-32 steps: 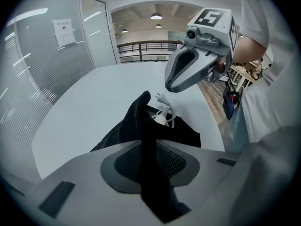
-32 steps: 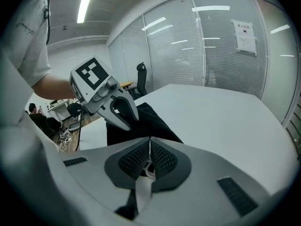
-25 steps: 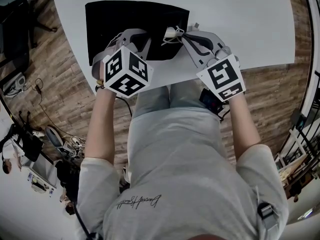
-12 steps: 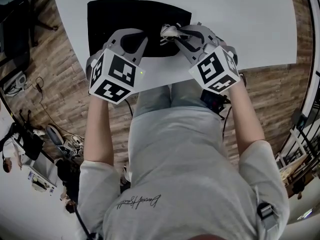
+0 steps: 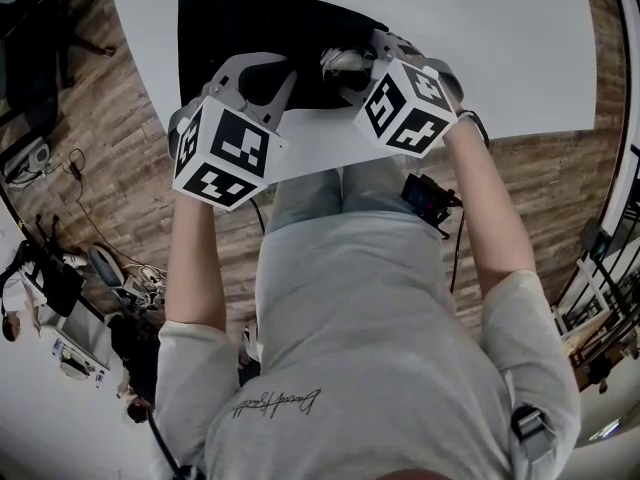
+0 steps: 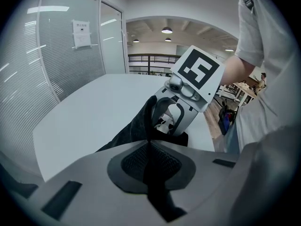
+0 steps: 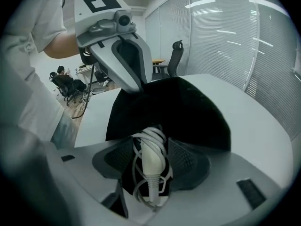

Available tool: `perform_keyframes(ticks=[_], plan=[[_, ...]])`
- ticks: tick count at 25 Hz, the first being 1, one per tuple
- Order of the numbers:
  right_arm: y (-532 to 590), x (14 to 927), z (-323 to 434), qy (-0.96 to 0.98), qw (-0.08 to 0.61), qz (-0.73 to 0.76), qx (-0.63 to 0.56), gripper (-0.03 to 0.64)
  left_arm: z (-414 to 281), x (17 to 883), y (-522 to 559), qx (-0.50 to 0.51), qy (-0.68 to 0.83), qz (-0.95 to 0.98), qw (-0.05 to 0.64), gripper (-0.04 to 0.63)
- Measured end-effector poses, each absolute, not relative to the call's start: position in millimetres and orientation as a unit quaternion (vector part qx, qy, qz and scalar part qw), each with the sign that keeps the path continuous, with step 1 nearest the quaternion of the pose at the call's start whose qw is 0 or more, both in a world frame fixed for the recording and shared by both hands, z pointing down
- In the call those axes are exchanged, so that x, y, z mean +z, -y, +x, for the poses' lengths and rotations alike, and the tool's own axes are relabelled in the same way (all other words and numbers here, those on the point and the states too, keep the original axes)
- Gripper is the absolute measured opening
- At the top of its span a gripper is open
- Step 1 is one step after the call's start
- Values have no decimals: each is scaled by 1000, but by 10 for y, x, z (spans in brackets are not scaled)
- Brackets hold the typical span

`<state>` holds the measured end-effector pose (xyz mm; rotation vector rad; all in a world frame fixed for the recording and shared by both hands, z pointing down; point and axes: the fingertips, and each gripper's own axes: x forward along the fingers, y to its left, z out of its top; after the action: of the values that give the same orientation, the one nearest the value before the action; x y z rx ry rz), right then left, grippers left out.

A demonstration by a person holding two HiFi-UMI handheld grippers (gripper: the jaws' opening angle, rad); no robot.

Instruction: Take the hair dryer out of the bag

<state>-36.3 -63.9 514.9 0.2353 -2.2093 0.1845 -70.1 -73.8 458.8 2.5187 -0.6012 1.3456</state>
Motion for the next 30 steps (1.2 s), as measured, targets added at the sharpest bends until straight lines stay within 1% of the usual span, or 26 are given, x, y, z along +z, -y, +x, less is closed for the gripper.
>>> perform_keyframes(ticks=[1, 6, 10, 14, 24, 30], plan=[[638, 5166, -394, 889, 443, 88, 76, 257, -711, 4591, 747, 458, 205, 858, 111, 25], [615, 5195, -443, 885, 455, 58, 87, 262, -724, 4590, 736, 456, 206, 859, 110, 25], [693, 5055, -438, 890, 435, 66, 122, 273, -728, 4563, 742, 455, 208, 859, 109, 25], [670, 5142, -508, 884, 449, 48, 122, 278, -741, 4552, 749, 456, 207, 859, 106, 25], [619, 5196, -605, 865, 467, 0, 182, 285, -733, 4551, 733, 458, 203, 859, 106, 25], [555, 5332, -648, 851, 487, -9, 194, 308, -756, 4575, 696, 462, 200, 857, 108, 25]])
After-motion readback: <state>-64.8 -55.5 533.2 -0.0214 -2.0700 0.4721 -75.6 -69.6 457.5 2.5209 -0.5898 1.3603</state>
